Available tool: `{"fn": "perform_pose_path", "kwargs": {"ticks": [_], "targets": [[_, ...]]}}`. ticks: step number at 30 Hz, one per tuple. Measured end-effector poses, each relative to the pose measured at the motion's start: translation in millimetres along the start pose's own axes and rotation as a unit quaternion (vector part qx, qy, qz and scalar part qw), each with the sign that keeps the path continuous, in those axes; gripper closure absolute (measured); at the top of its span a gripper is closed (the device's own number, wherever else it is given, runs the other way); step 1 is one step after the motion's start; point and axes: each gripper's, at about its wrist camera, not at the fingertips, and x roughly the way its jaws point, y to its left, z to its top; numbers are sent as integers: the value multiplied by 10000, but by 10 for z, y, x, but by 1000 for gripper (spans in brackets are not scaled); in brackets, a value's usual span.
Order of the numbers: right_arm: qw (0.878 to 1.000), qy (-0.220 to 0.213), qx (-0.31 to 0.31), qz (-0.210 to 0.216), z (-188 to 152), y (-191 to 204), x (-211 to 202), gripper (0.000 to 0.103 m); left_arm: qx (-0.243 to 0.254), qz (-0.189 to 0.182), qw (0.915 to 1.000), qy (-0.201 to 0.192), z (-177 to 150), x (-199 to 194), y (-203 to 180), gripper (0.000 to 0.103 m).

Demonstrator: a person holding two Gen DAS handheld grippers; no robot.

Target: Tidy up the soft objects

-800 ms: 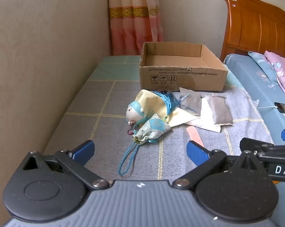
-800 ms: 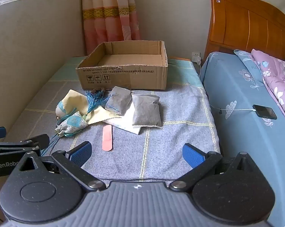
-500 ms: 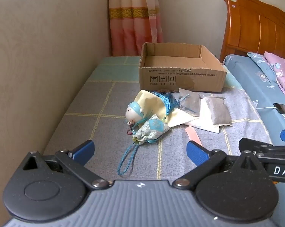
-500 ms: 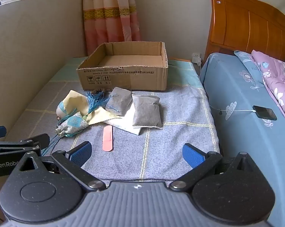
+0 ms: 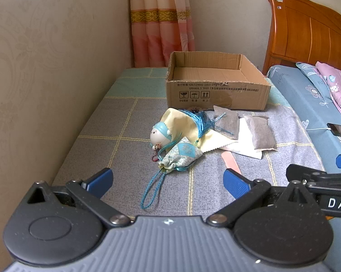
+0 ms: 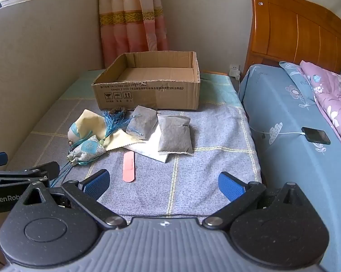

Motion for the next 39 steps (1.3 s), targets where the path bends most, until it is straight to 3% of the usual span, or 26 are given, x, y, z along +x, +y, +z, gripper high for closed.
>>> {"fn": "perform_pose_path", "kwargs": {"ticks": [39], "targets": [[10000,-37,4,-4,18,-23,-35,0,-5,14,10000,-37,-7,-29,8,1]]}}
